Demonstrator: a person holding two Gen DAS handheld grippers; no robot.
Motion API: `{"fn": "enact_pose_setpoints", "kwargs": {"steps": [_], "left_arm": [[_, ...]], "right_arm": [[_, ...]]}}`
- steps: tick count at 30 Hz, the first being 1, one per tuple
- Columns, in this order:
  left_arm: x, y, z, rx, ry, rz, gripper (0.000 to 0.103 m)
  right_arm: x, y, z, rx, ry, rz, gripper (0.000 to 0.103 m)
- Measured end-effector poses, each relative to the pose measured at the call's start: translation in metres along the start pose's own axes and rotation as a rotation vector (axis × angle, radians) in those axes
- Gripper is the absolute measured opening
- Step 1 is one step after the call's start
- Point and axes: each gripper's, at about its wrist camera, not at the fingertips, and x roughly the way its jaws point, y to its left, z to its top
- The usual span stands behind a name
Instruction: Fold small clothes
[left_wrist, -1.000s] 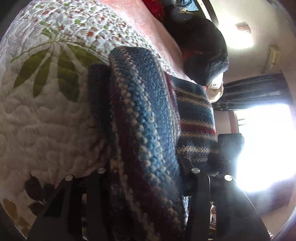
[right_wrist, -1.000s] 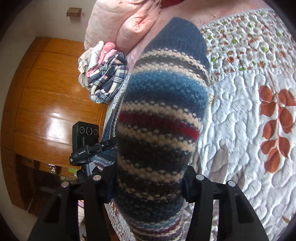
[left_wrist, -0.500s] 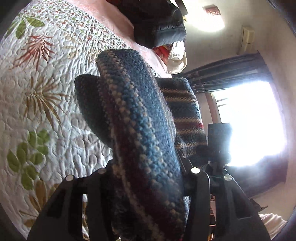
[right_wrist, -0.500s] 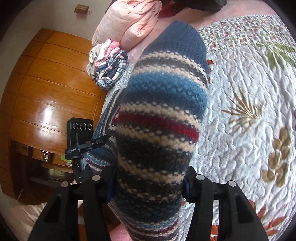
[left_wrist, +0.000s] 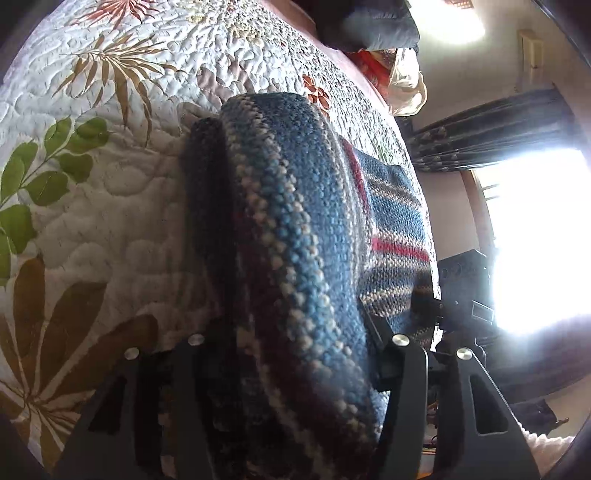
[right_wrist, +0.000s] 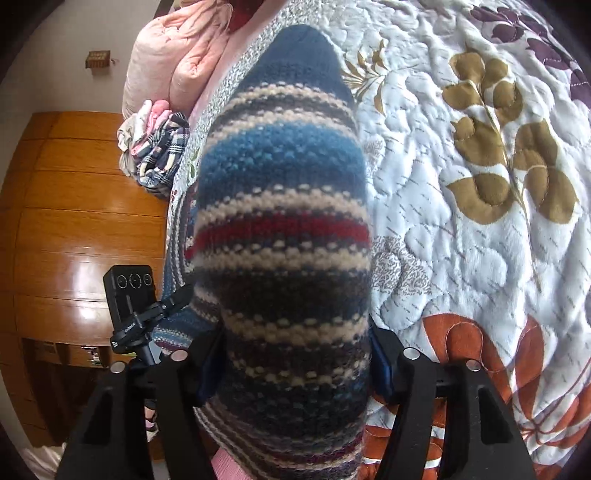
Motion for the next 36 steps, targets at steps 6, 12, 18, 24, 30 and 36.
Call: {"fn": "enact_pose_setpoints", "kwargs": {"steps": [6,12,18,24,30,36], "left_arm": [[-0.043,-0.028,-0.009,0.05,-0.025,0.18,0.062],[-0.092,-0.053,-0.052,0.125,-0.125,0.257,0.063],[-0.093,-0.09,-0.081,0.218,-0.166,0.308,0.065],[-0.074,-0.077,-0.098,0.219,-0.106,0.407,0.063],[-0.06,-0.041,-0.102,0.157,-0.047,0.456,0.063],[-0.064,-0.022,-0.102,0.058,-0.03,0.396,0.065]], "right_arm": [[-0.016,0.014,-0.021,-0.032,0.014,-0.104,0.084],[-0.022,0.018,-0.056,-0.029,0.037,-0.131,0.084],[-0.023,0.02,-0.079,-0.038,0.057,-0.175,0.063],[-0.037,0.021,-0.086,-0.043,0.034,-0.204,0.047],[-0.028,0.018,-0.091,-0.03,0.033,-0.246,0.046],[-0.026,0.011,-0.093,0.005,0.021,-0.238,0.05]]}}
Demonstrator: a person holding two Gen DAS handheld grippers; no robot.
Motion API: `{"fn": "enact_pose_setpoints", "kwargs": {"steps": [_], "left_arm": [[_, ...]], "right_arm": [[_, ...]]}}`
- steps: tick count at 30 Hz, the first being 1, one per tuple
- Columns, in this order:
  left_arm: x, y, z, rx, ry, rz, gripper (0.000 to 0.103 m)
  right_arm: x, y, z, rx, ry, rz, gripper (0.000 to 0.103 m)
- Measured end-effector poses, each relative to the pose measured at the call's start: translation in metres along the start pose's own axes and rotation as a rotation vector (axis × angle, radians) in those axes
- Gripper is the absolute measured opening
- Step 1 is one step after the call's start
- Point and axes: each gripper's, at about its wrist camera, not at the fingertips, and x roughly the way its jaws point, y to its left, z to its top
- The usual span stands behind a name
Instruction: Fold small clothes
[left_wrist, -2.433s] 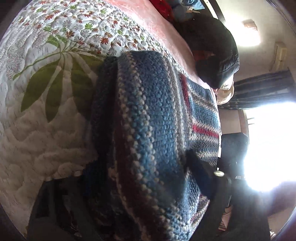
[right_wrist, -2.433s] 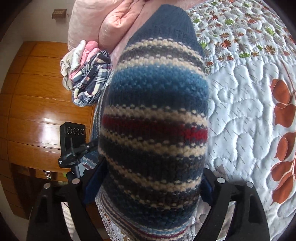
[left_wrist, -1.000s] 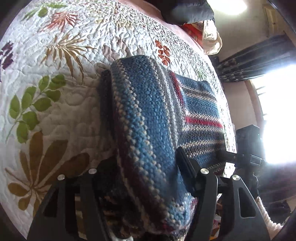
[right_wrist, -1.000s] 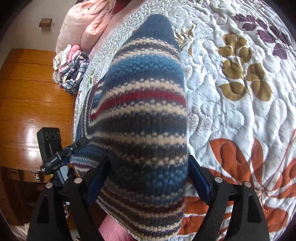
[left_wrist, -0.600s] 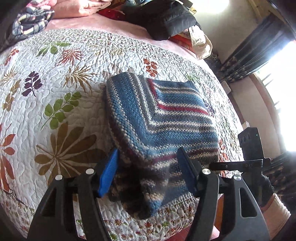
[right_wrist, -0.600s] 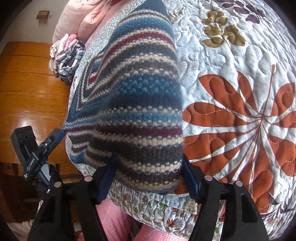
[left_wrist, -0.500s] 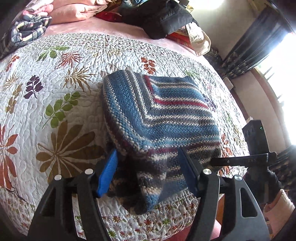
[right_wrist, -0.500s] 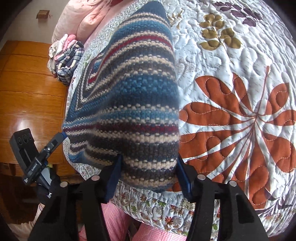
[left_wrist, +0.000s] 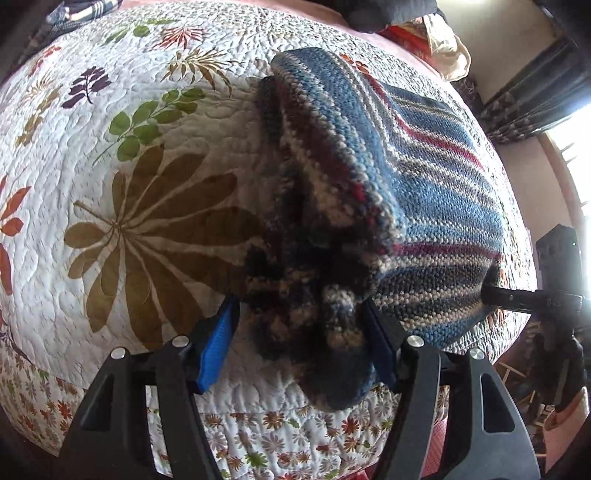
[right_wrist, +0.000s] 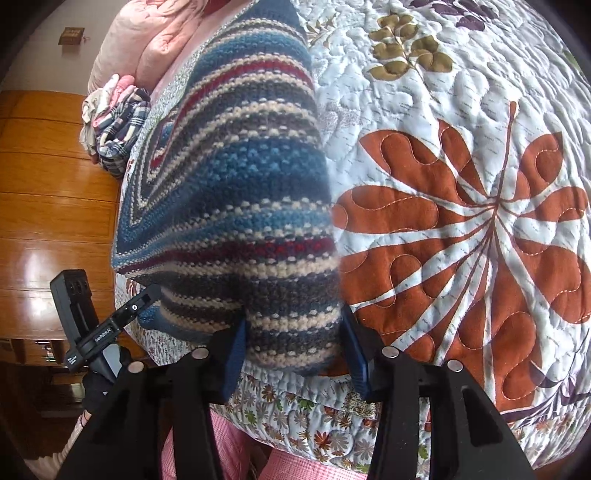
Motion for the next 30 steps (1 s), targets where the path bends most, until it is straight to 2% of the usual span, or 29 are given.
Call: {"fn": "enact_pose_setpoints", "kwargs": {"steps": [3,6,10,17,22,27,30], "left_arm": [[-0.011,0.0,-0.001,-0.024,-0.003,-0.007,0.065],[-0.027,-0.005,-0.004,-0.015,-0.018,0.019,0.064],[-0.05,-0.014,-0.011,-0.012,-0.03,0.05,0.066],[-0.089,-0.036,-0.026,-0.01,-0.068,0.125,0.073],[-0.112,-0.05,-0.04,0.013,-0.105,0.183,0.078],[-0.128,-0.067,-0.05,0.06,-0.14,0.243,0.082],[-0.136,-0.077,-0.055,0.075,-0.146,0.246,0.082]], "right_arm": [[-0.013,0.006,-0.005,-0.018,-0.031,-0.056,0.068],[-0.029,0.011,-0.012,-0.027,-0.067,-0.123,0.084],[-0.048,0.022,-0.022,-0.042,-0.111,-0.203,0.087],[-0.067,0.065,-0.045,-0.18,-0.188,-0.449,0.089],[-0.081,0.087,-0.059,-0.221,-0.242,-0.541,0.096],[-0.094,0.103,-0.072,-0.231,-0.29,-0.587,0.099],[-0.104,0.11,-0.079,-0.227,-0.311,-0.566,0.099]]}}
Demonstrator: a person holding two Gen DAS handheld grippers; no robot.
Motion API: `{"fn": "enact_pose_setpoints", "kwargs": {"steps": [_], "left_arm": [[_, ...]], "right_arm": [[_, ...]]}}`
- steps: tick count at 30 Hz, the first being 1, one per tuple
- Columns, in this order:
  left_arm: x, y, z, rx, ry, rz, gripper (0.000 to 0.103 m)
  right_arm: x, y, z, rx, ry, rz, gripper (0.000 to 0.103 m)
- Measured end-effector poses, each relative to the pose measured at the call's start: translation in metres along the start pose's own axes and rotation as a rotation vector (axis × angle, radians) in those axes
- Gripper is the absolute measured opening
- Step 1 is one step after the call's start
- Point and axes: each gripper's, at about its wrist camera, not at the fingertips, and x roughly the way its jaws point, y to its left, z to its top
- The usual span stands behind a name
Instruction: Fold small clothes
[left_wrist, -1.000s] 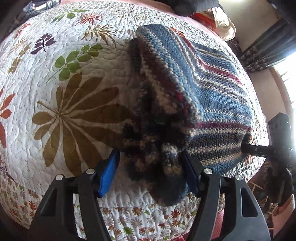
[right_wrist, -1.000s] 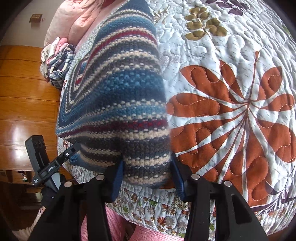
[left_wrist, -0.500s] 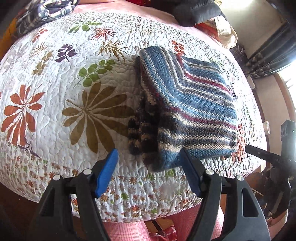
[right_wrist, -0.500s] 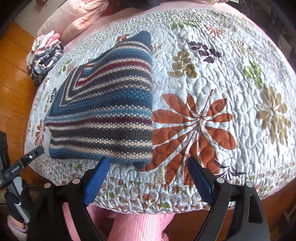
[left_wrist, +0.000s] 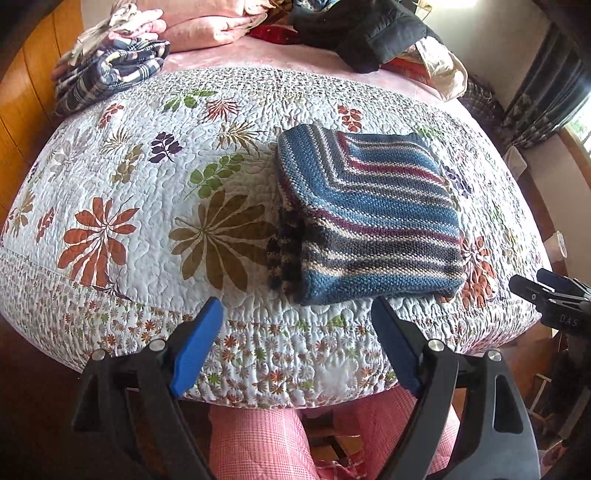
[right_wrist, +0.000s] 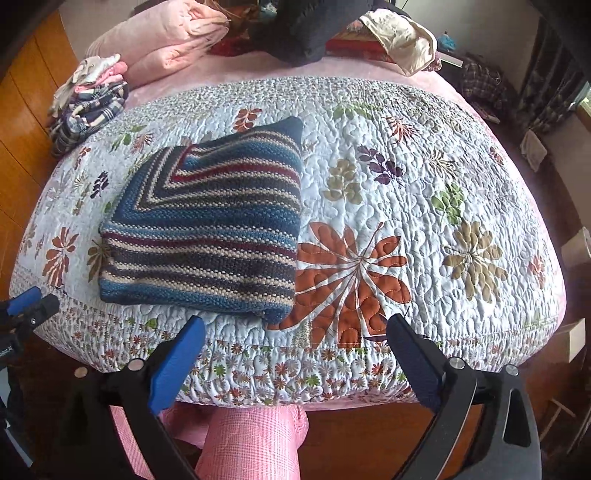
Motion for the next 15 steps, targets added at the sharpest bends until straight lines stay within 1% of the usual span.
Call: {"fn": "enact_pose_setpoints", "kwargs": {"steps": [6,10,15], "left_arm": [[-0.019,-0.011,-0.003,0.024,-0.033,0.005,0.082],[-0.032,-0.016,-0.003,0.026,-0.055,0.006,0.087],[-0.045,-0.022,-0.005,0.042,-0.072,0.028,0.088]], "right_arm": [[-0.024,0.0,-0.001,0.007,-0.035,0.006,0.099],[-0.039,0.002,-0.001,0.005,-0.06,0.005,0.099],[-0.056,0.007,-0.003,-0.003,-0.075,-0.014,0.099]]}}
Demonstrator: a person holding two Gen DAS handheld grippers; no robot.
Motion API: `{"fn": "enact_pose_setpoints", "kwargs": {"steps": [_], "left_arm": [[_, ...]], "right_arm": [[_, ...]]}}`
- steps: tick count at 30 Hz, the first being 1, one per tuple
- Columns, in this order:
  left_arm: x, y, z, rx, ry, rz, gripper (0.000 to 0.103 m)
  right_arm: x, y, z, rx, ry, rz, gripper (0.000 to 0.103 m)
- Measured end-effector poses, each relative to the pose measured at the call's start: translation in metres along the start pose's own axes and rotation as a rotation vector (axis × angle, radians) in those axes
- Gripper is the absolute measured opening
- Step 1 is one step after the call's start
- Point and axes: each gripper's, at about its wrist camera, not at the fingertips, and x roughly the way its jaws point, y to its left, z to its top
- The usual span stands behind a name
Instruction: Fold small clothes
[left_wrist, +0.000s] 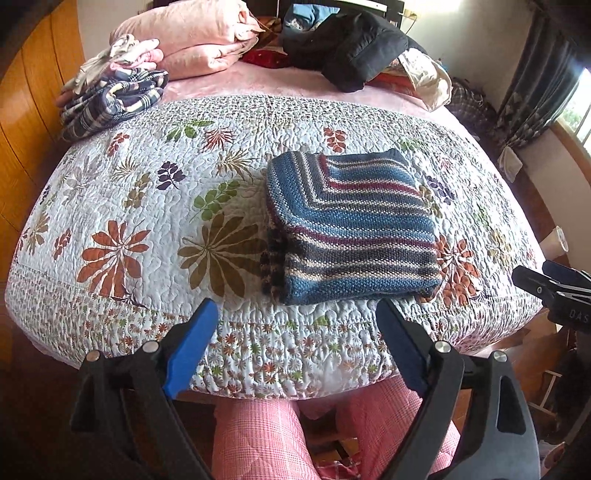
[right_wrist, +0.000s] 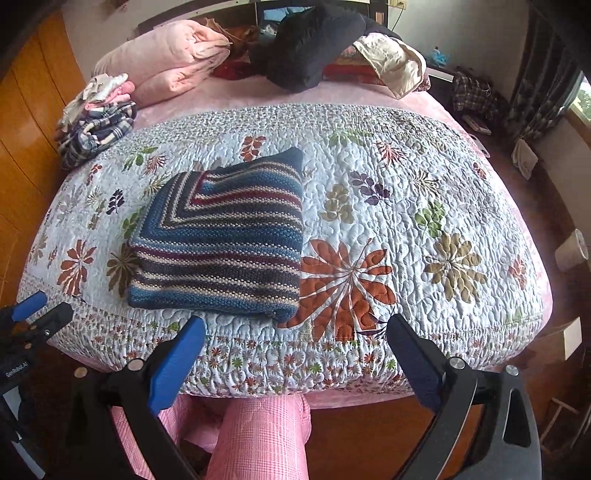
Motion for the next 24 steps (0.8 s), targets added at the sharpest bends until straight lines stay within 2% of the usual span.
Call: {"fn": "enact_pose_setpoints", "kwargs": {"steps": [8,14,24], "left_arm": [[-0.013,-0.007,-0.008,0.007,-0.005,0.021,0.089],[-0.019,-0.014,-0.012,0.013,-0.009,0.034,0.089],[-0.024,-0.022,-0.008,0.03,-0.035,0.054,0.089]], "right_arm": [[-0.022,0.011,-0.005,-0.037,-0.022,-0.062,0.099],[-0.029,0.016,-0.007,-0.043,-0.025,-0.024,0.099],[-0.024,0.015,-0.003,-0.034,-0.022,-0.012,0.099]]}}
